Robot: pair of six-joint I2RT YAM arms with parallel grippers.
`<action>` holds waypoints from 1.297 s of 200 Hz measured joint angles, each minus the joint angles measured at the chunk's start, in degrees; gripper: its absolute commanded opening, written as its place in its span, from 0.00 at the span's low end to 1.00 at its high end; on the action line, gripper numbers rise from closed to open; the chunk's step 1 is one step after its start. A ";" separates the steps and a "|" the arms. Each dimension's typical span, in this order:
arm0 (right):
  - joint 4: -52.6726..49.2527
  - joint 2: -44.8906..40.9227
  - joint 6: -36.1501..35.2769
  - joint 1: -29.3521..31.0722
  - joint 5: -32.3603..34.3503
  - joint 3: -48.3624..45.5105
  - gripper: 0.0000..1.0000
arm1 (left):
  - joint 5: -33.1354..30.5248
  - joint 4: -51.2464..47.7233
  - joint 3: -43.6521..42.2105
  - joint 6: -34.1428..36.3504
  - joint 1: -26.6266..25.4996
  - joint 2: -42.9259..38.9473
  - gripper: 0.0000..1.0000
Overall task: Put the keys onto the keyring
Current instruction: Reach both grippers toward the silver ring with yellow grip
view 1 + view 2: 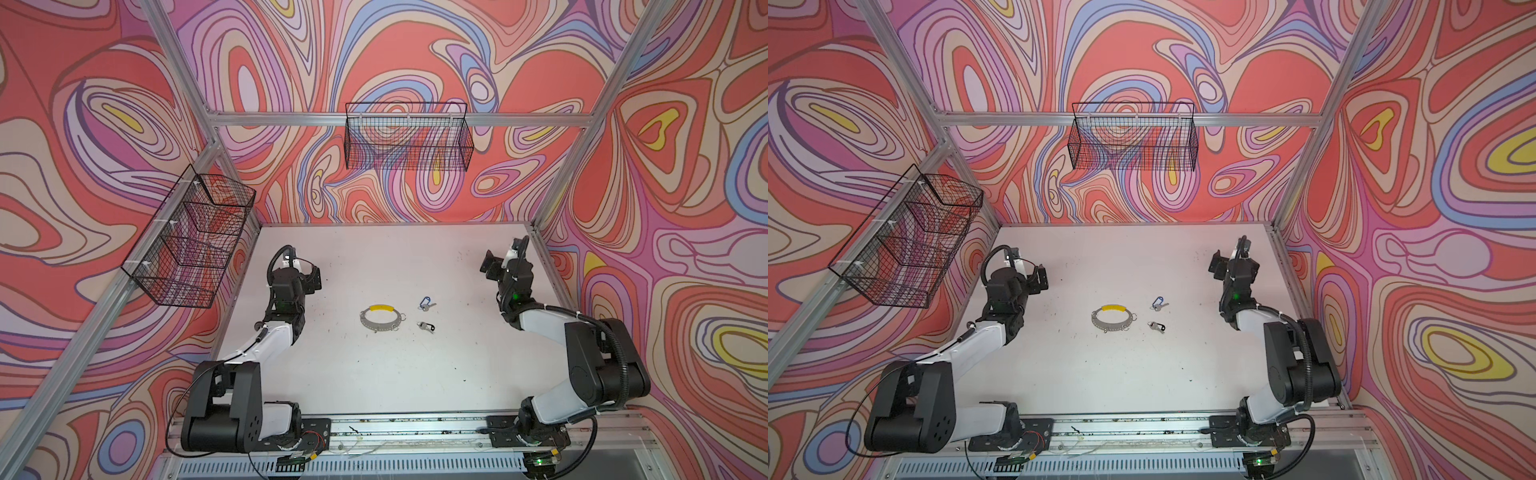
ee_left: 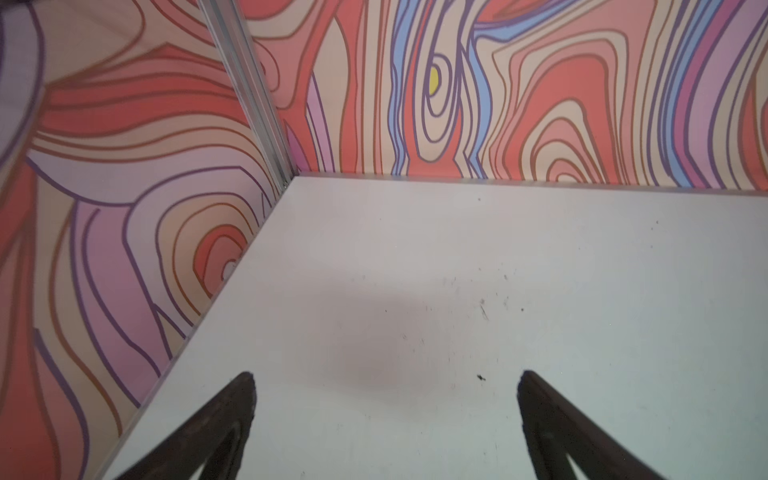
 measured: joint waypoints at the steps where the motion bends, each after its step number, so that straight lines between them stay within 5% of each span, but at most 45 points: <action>1: -0.26 -0.02 0.04 0.00 -0.07 0.20 0.98 | -0.13 -0.98 0.57 -0.15 0.00 -0.17 0.97; 24: -8.79 -2.23 2.89 0.02 -2.69 1.84 0.95 | -0.28 -15.54 9.46 -4.24 0.00 -1.49 0.96; 60: -24.92 -7.21 7.87 1.77 -10.32 5.07 0.90 | 5.99 -38.03 22.08 -12.04 -1.07 -0.96 0.76; 74: -31.65 -7.54 9.27 5.40 -13.25 9.51 0.89 | 11.43 -44.96 25.66 -13.64 -2.01 0.15 0.68; 106: -45.16 -4.31 12.33 18.53 -18.80 19.58 0.85 | 25.11 -53.70 27.52 -15.32 -3.78 3.98 0.66; 162: -59.10 8.28 20.31 34.07 -26.62 26.49 0.79 | 37.99 -55.80 23.91 -18.78 -6.38 14.16 0.64; 259: -62.29 25.11 23.30 34.67 -32.81 34.60 0.72 | 42.75 -46.58 19.50 -24.87 -8.87 24.00 0.52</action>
